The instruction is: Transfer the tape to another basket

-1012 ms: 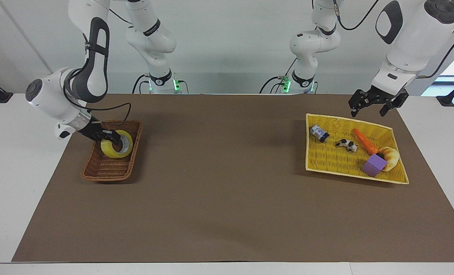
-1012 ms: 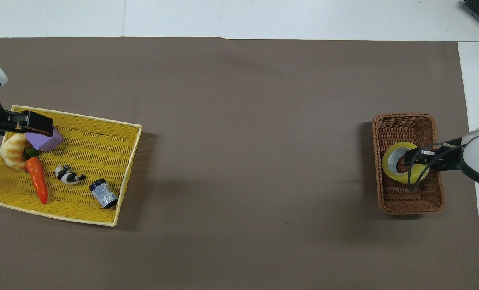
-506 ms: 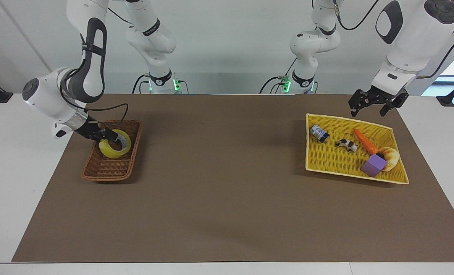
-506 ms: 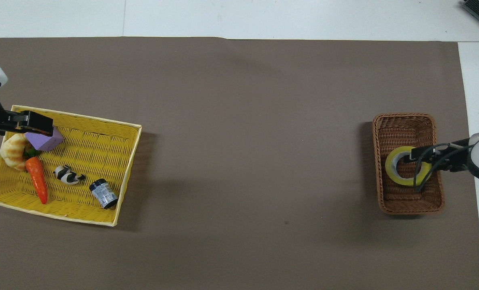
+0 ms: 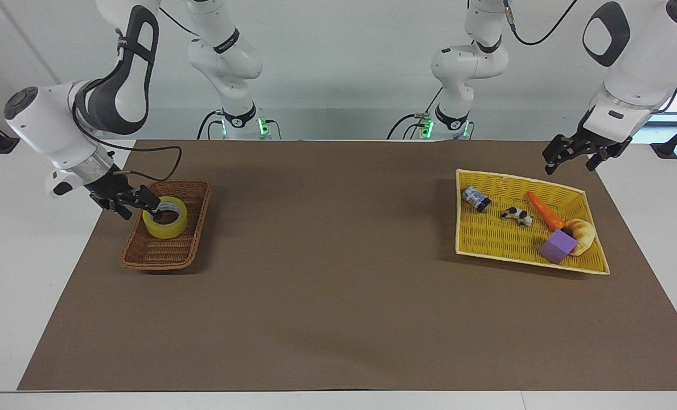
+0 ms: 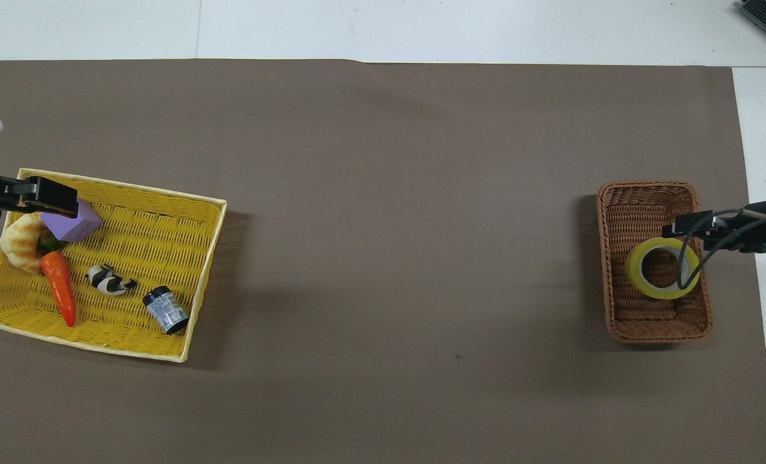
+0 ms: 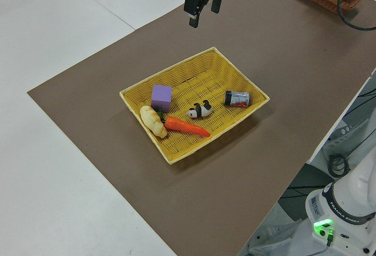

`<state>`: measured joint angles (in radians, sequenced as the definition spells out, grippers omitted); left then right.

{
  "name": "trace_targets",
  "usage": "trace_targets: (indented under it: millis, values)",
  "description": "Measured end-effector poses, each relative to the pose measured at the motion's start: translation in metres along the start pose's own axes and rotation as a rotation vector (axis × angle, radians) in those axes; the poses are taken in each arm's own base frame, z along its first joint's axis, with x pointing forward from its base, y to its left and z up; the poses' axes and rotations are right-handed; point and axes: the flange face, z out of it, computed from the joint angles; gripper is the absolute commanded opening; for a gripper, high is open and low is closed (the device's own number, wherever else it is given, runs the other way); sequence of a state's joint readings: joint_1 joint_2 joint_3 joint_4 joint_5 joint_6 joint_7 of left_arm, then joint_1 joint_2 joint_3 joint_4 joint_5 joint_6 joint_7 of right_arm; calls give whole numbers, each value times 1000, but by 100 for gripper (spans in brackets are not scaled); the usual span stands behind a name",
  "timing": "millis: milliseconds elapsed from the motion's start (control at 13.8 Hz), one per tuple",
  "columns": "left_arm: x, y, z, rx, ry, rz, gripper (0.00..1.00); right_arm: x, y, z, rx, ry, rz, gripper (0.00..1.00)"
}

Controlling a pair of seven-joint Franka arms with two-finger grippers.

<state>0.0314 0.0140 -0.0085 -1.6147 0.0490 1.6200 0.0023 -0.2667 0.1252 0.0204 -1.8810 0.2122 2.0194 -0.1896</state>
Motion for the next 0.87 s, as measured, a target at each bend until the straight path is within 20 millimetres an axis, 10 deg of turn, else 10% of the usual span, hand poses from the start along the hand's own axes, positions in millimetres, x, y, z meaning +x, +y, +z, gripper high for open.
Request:
trace_targets:
  millis: [867]
  values:
    - [-12,31,-12,-40,-77,49,100,-51,-213,-80,-205,-2,-23,100]
